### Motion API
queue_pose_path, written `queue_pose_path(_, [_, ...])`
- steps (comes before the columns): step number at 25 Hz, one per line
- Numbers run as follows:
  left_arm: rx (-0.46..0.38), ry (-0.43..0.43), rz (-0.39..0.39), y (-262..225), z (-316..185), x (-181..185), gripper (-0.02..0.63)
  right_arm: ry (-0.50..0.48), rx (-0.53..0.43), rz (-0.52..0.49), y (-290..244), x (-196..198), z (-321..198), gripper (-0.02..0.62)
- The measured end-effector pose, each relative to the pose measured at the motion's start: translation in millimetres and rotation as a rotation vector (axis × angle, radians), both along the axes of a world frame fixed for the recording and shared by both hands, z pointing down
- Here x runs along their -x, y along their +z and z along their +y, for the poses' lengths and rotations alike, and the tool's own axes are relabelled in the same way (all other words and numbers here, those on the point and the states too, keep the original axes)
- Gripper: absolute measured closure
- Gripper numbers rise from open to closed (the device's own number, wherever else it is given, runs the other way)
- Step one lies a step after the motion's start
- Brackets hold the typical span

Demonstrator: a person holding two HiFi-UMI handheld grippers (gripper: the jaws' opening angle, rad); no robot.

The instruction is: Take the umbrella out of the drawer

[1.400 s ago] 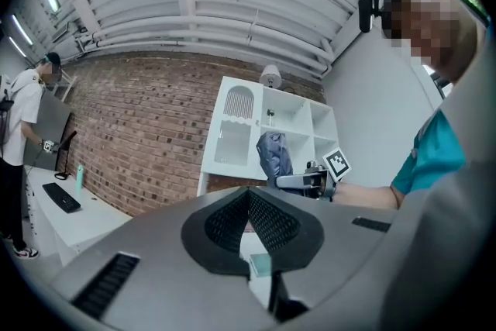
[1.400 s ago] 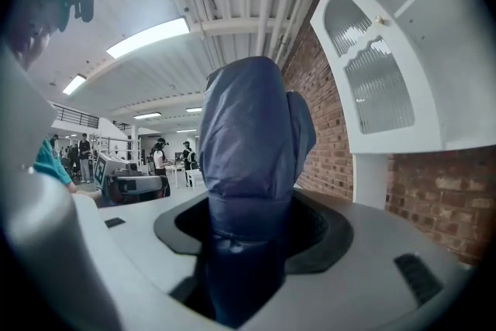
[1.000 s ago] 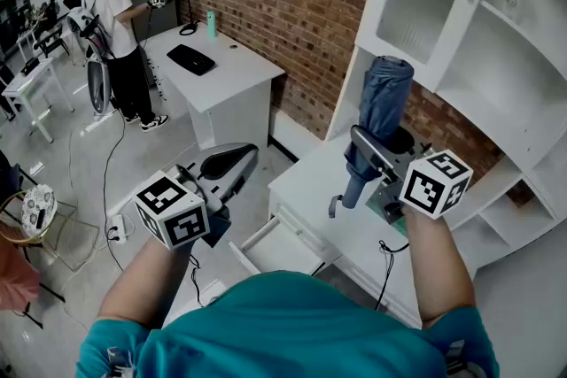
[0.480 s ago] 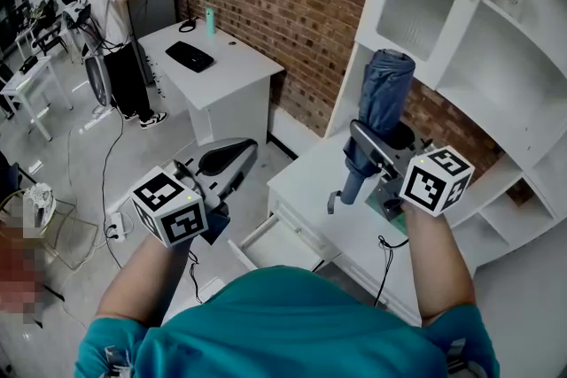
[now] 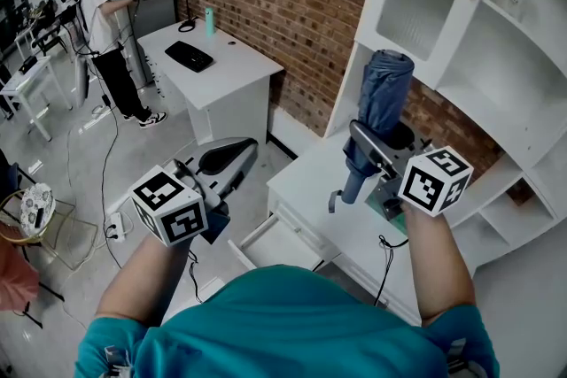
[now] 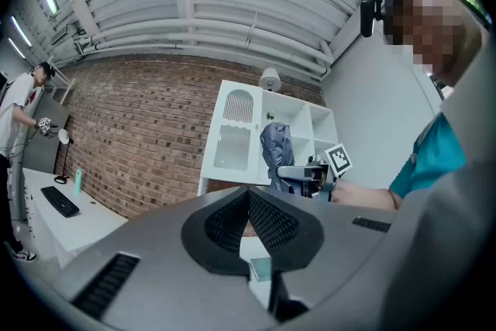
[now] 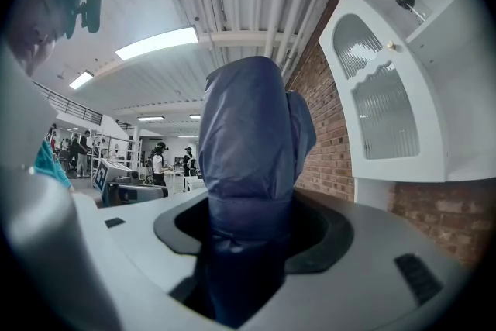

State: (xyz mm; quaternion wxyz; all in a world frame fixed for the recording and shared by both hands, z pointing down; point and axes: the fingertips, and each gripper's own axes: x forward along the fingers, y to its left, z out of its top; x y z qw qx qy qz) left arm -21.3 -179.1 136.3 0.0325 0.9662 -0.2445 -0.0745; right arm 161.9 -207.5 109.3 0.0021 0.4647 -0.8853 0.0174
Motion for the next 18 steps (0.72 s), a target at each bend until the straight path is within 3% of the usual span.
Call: queue_pose_path(18, [0.015, 0.004, -0.008, 2.0, -0.2, -4.6, 0.592, 0.006, 0.0, 0.006, 2.1, -0.4, -0.8, 0.328])
